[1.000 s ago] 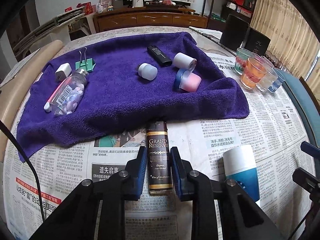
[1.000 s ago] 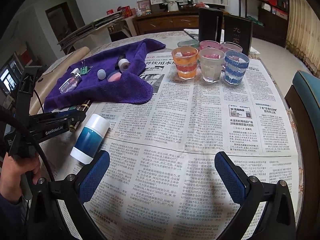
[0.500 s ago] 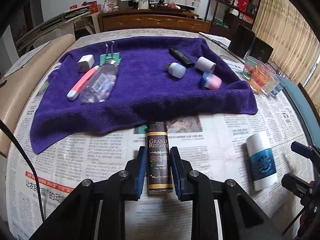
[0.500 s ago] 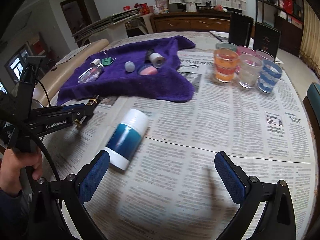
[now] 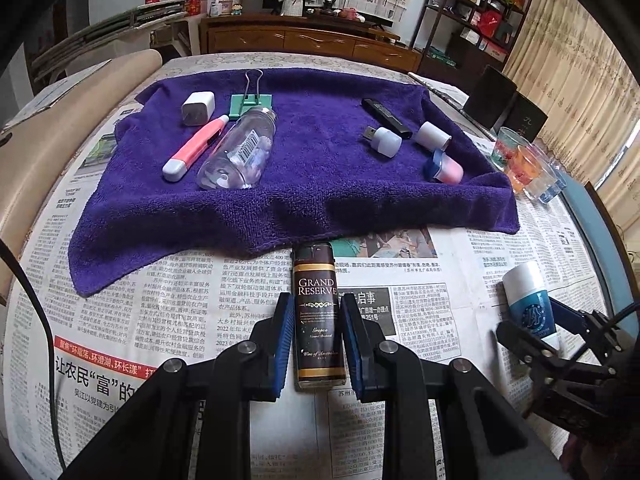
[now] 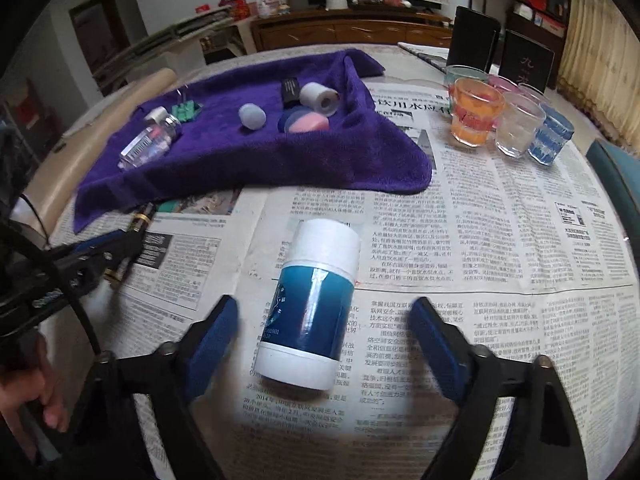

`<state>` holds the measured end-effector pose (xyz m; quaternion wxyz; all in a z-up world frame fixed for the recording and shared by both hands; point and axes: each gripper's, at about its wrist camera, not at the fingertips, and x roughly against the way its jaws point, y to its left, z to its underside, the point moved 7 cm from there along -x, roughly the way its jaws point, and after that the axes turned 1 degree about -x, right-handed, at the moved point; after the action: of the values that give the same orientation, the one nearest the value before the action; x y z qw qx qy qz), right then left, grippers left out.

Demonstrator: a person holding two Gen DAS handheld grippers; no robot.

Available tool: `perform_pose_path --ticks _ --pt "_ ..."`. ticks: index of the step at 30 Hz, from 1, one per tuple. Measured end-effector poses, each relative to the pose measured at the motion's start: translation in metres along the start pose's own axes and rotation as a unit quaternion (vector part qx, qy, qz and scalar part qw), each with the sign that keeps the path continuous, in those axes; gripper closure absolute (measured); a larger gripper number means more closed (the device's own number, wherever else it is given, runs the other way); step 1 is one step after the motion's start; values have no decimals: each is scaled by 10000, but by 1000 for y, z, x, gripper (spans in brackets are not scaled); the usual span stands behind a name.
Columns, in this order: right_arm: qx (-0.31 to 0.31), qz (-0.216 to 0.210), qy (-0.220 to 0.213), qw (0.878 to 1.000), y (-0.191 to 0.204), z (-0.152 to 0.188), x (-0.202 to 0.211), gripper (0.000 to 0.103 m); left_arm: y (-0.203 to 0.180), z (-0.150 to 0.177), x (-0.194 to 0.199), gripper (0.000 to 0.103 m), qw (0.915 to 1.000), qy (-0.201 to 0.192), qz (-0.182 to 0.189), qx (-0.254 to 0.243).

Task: Organize rigid objects
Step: 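Grasp the black Grand Reserve bottle with the left tool while the right tool grasps the blue-and-white stick, then carry the bottle and blue-and-white stick onto the purple towel and open both tools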

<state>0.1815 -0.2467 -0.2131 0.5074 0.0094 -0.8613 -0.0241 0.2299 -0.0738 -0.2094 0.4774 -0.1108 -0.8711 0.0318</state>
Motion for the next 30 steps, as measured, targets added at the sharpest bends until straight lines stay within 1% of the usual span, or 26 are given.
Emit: perform_pose_path --ticks 1,5,7,8,10,11,12,13,14,18,21,24,27,30 --pt "11 148 -7 9999 1 1 -1 28 1 1 1 80 10000 -3 0 7" --pt "-31 314 -43 9995 5 1 -1 32 5 2 2 80 10000 -27 57 39" --pt "-40 414 -65 9991 4 2 1 41 8 2 2 80 9999 -34 93 79" --pt "-39 467 -74 9989 4 3 2 42 9 2 2 80 9999 -40 123 102" --pt "-83 495 -112 9987 3 4 4 50 11 2 3 80 9998 -47 156 133" --pt "-86 514 -121 9986 3 4 4 51 12 2 3 80 9998 -52 162 137" --pt "-95 503 -126 9986 3 4 5 56 13 3 3 80 9997 -57 164 146" --pt "-95 493 -131 9987 4 3 5 62 14 3 4 80 9997 -60 165 158" --pt "-53 481 -141 9987 5 2 5 66 15 3 4 80 9997 -59 157 155" --pt "28 345 -122 9993 6 1 5 67 19 2 5 80 9998 -54 122 174" --pt "-31 173 -96 9998 5 1 5 67 21 1 6 80 9998 -59 85 187" --pt "1 103 -123 9999 6 0 10 67 22 -2 12 80 9997 -83 93 198" --pt "89 42 -154 9998 9 -3 16 67 22 -5 17 80 9999 -99 3 125" --pt "156 -25 -183 9997 12 -6 18 67 21 -7 21 80 9999 -94 -10 122"
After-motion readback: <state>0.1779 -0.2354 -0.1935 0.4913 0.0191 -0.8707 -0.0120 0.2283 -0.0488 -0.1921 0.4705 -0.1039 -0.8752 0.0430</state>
